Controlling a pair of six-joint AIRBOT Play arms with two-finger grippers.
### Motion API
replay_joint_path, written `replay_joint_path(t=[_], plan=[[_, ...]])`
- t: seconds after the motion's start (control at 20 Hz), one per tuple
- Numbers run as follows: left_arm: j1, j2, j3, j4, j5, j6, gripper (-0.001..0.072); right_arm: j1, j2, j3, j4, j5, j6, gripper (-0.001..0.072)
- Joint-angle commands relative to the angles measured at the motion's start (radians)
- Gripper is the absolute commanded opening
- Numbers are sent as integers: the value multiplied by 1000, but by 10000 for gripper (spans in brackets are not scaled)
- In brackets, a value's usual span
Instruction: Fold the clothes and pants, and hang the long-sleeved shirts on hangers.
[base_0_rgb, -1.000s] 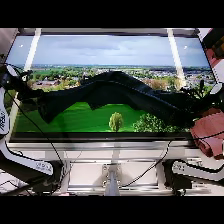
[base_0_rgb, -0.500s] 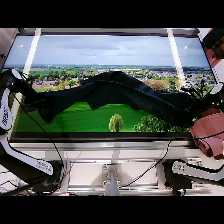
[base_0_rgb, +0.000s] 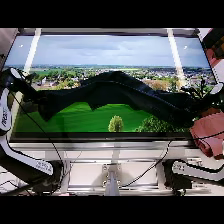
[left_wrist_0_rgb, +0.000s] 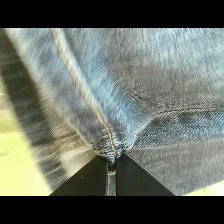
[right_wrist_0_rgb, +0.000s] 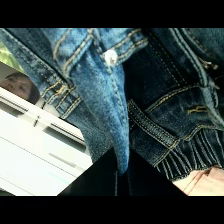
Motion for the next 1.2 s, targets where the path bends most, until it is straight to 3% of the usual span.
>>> replay_joint_path(t=[0.0,0.15,0.2,0.25,0.3,0.35,0.6,0.7,0.85,0.95,1.05,1.1,1.15], plan=[[25,77,5,132,-2,16,21,0,0,1,0,0,0,44],[81,93,2,103,-1,2,23,0,0,1,2,0,1,44],[92,84,-5,100,0,0,79,0,0,1,3,0,6,44],[99,69,-11,97,2,0,337,0,0,1,5,0,8,44],[103,50,-11,74,3,0,652,0,0,1,9,0,8,44],[106,30,-11,37,4,0,701,0,0,1,12,0,8,44],[127,-30,-11,-16,69,16,701,0,0,1,14,0,31,44],[158,-41,-11,-118,89,46,699,0,0,1,14,-1,30,44],[198,-68,-11,-226,99,61,630,0,0,1,14,0,31,44],[204,-83,-11,-283,113,90,546,0,0,1,14,0,31,44],[198,-89,-11,-362,156,140,410,0,0,1,15,0,34,44],[195,-89,-11,-404,183,159,397,0,0,1,15,0,34,44],[191,-89,-11,-448,211,173,291,0,0,1,16,0,34,44]])
